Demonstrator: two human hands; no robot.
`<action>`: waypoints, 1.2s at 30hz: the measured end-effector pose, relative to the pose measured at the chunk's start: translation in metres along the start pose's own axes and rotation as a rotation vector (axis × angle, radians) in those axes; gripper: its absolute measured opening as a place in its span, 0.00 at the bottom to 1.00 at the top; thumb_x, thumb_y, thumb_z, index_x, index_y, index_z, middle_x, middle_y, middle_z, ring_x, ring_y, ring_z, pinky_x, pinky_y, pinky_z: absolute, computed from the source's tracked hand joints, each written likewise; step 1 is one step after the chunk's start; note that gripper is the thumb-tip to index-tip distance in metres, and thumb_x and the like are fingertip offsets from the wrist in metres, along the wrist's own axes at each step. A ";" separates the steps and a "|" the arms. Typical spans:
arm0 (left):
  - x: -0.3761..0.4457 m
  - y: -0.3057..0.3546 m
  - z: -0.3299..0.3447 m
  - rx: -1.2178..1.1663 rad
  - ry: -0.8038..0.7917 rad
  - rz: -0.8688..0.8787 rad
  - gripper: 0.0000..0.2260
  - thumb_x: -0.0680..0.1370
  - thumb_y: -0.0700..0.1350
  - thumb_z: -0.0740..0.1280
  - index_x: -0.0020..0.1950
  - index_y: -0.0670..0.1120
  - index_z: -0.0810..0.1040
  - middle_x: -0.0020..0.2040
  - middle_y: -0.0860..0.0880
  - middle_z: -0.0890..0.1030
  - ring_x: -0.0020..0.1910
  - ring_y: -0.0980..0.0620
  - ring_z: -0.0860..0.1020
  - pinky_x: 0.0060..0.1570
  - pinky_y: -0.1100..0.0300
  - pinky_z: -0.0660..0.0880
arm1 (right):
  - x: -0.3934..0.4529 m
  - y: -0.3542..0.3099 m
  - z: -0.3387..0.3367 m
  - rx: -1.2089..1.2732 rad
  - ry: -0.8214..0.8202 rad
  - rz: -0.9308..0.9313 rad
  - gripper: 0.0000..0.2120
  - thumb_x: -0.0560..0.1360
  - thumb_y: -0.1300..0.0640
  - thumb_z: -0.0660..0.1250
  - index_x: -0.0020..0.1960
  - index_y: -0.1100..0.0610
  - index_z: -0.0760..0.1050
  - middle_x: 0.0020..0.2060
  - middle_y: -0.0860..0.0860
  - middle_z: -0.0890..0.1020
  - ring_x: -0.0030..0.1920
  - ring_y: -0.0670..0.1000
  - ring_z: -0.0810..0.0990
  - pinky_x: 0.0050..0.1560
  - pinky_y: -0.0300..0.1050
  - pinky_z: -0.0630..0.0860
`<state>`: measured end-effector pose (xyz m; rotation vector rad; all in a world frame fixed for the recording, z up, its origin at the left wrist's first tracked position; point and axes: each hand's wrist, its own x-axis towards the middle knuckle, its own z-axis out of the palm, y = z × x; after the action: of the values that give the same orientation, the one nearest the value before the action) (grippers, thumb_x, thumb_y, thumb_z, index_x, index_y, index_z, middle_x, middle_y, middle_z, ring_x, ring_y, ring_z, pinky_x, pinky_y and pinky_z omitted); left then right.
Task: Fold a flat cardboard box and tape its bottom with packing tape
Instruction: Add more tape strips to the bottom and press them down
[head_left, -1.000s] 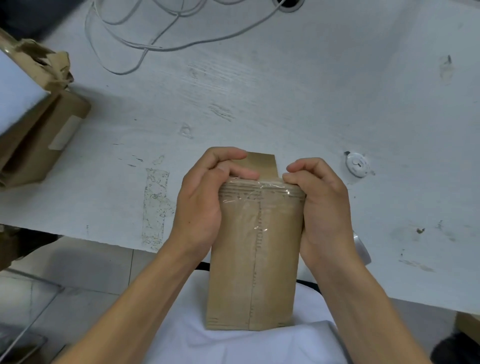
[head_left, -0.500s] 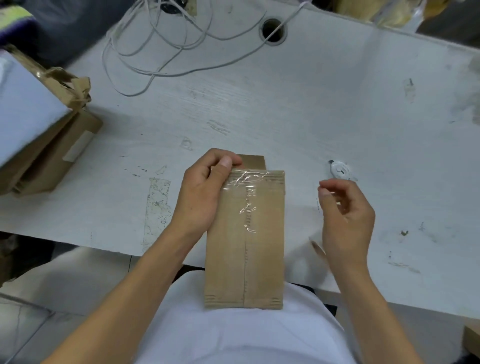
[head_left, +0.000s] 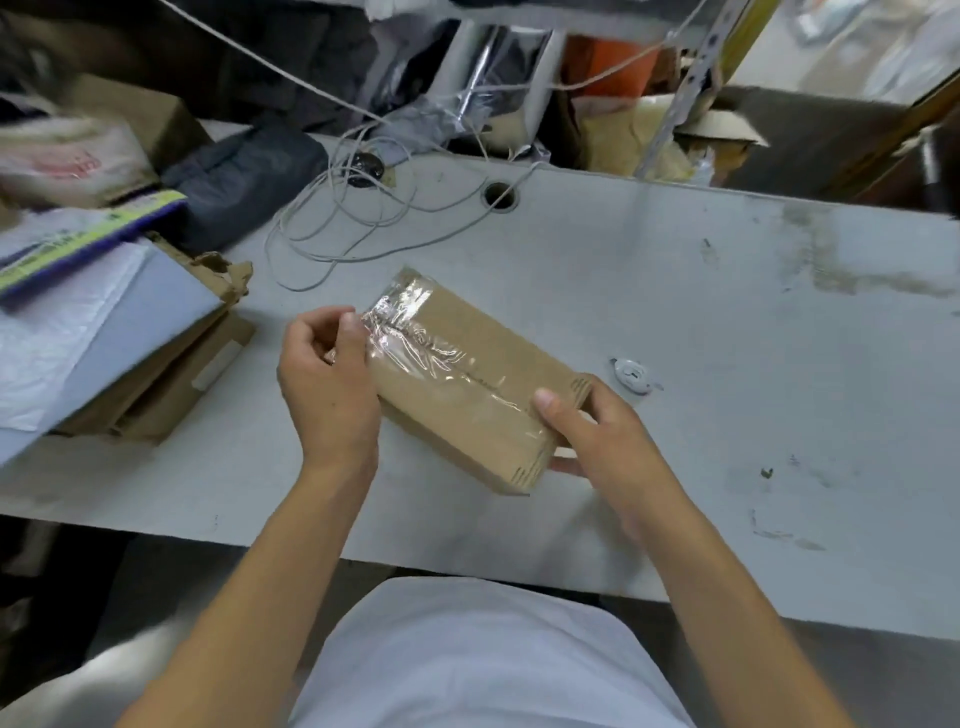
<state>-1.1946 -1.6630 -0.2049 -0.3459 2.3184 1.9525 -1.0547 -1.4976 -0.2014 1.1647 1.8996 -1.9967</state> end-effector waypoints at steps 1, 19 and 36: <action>-0.006 0.004 -0.008 0.132 -0.097 0.032 0.12 0.80 0.46 0.64 0.64 0.52 0.74 0.54 0.55 0.78 0.46 0.60 0.77 0.46 0.68 0.74 | 0.006 -0.003 0.002 -0.011 0.062 -0.041 0.13 0.76 0.43 0.68 0.57 0.47 0.76 0.54 0.43 0.82 0.55 0.46 0.82 0.57 0.55 0.80; -0.039 -0.023 -0.040 0.637 -0.918 -0.065 0.26 0.75 0.58 0.71 0.71 0.58 0.68 0.57 0.61 0.80 0.52 0.64 0.78 0.49 0.64 0.74 | 0.035 -0.027 -0.025 -0.668 0.078 -0.188 0.25 0.72 0.42 0.70 0.66 0.48 0.71 0.60 0.46 0.78 0.59 0.49 0.76 0.59 0.48 0.75; -0.065 -0.028 -0.005 0.583 -0.659 0.036 0.51 0.66 0.57 0.80 0.80 0.56 0.51 0.74 0.49 0.69 0.69 0.48 0.72 0.68 0.46 0.70 | -0.043 0.118 -0.123 -0.444 0.322 -0.050 0.31 0.72 0.43 0.73 0.70 0.51 0.69 0.62 0.44 0.75 0.63 0.46 0.74 0.63 0.43 0.72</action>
<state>-1.1252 -1.6646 -0.2172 0.3376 2.2641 1.0628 -0.9033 -1.4258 -0.2545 1.3712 2.3795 -1.3533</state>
